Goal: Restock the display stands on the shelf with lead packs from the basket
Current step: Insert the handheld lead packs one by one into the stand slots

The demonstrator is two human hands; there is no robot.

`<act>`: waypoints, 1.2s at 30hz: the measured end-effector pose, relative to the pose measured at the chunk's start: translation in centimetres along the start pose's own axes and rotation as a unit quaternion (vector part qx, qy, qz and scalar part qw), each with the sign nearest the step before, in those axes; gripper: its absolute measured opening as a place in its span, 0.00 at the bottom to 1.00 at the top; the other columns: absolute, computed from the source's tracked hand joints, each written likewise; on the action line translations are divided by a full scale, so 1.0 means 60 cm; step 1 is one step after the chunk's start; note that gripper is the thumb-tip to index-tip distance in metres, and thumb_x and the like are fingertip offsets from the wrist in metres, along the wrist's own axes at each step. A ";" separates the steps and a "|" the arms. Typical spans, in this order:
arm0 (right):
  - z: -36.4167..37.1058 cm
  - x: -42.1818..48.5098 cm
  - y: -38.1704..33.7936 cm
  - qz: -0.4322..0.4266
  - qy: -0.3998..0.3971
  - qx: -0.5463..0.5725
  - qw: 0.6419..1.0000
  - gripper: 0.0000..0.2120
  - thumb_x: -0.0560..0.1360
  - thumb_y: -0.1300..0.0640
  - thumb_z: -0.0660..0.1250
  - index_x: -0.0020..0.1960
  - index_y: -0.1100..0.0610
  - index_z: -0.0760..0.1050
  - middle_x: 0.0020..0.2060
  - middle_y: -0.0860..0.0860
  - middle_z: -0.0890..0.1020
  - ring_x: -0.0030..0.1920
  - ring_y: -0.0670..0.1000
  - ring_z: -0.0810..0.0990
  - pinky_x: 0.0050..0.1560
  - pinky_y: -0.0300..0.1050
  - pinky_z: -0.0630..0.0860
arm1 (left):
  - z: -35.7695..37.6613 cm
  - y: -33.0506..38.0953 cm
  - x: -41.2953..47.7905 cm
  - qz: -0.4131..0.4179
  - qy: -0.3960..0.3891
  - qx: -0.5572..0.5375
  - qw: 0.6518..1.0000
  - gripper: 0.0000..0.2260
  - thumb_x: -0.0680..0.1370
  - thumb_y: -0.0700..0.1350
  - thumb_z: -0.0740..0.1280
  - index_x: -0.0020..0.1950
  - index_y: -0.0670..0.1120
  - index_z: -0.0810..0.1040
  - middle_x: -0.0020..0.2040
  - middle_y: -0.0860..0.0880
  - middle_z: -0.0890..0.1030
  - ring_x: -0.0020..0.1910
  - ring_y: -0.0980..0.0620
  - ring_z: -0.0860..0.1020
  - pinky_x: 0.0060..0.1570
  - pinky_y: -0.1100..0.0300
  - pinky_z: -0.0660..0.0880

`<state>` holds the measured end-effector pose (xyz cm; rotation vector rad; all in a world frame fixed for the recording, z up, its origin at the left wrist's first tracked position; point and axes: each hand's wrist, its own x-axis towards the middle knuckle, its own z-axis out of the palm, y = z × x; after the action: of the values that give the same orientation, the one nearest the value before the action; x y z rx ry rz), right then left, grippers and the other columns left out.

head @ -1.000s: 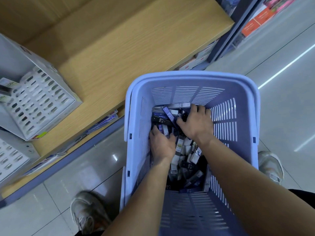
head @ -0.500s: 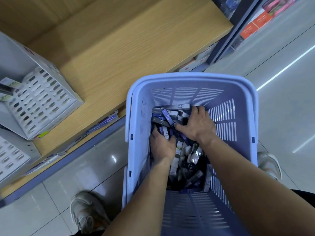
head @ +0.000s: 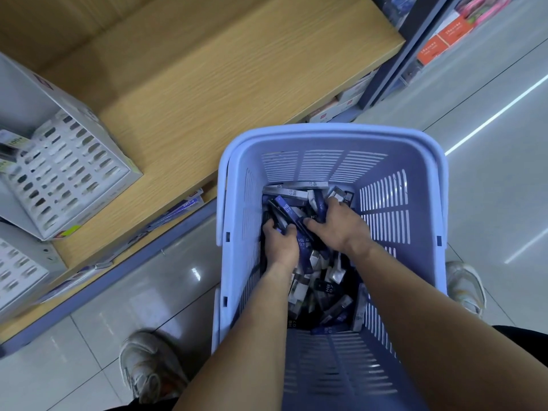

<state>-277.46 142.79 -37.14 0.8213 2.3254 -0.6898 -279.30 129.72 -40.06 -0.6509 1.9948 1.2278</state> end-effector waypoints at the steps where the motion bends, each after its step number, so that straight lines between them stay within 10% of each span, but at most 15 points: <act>1: 0.002 -0.001 0.001 -0.008 0.000 0.008 1.000 0.30 0.77 0.35 0.62 0.68 0.56 0.66 0.61 0.58 0.77 0.58 0.61 0.78 0.51 0.53 0.75 | 0.001 0.002 -0.002 -0.002 -0.003 -0.017 1.000 0.22 0.83 0.43 0.64 0.77 0.45 0.63 0.60 0.50 0.77 0.58 0.49 0.76 0.57 0.59 0.69; 14: 0.039 -0.048 -0.002 -0.059 0.000 0.322 0.945 0.10 0.83 0.53 0.61 0.44 0.51 0.77 0.36 0.44 0.81 0.37 0.38 0.79 0.39 0.36 0.73 | -0.003 -0.002 -0.006 0.035 -0.074 -0.080 0.993 0.31 0.72 0.56 0.76 0.69 0.48 0.70 0.60 0.52 0.82 0.60 0.52 0.80 0.62 0.54 0.75; 19: 0.059 -0.051 0.007 -0.062 -0.042 0.355 0.932 0.12 0.83 0.54 0.62 0.64 0.54 0.76 0.56 0.45 0.84 0.57 0.44 0.81 0.59 0.45 0.77 | -0.004 -0.001 -0.010 0.041 -0.064 -0.076 0.994 0.38 0.65 0.65 0.74 0.68 0.48 0.71 0.62 0.49 0.81 0.61 0.50 0.79 0.66 0.47 0.75; 32: 0.060 -0.073 0.006 0.012 0.097 0.388 0.916 0.04 0.77 0.60 0.71 0.51 0.54 0.82 0.39 0.45 0.82 0.39 0.42 0.81 0.40 0.31 0.75 | -0.012 -0.004 -0.014 0.066 -0.019 -0.024 0.997 0.16 0.74 0.49 0.77 0.59 0.49 0.79 0.51 0.56 0.85 0.51 0.59 0.82 0.55 0.61 0.75; 36: 0.052 -0.087 0.007 0.026 0.130 0.349 0.928 0.09 0.79 0.61 0.67 0.58 0.58 0.81 0.43 0.45 0.82 0.42 0.44 0.79 0.44 0.34 0.74 | -0.018 -0.005 -0.034 0.064 -0.004 0.001 0.998 0.29 0.70 0.59 0.76 0.66 0.46 0.76 0.58 0.52 0.84 0.58 0.52 0.82 0.61 0.55 0.77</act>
<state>-272.74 139.10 -36.01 1.3415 2.2696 -1.5068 -278.13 128.75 -38.32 -0.5231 2.0581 1.3025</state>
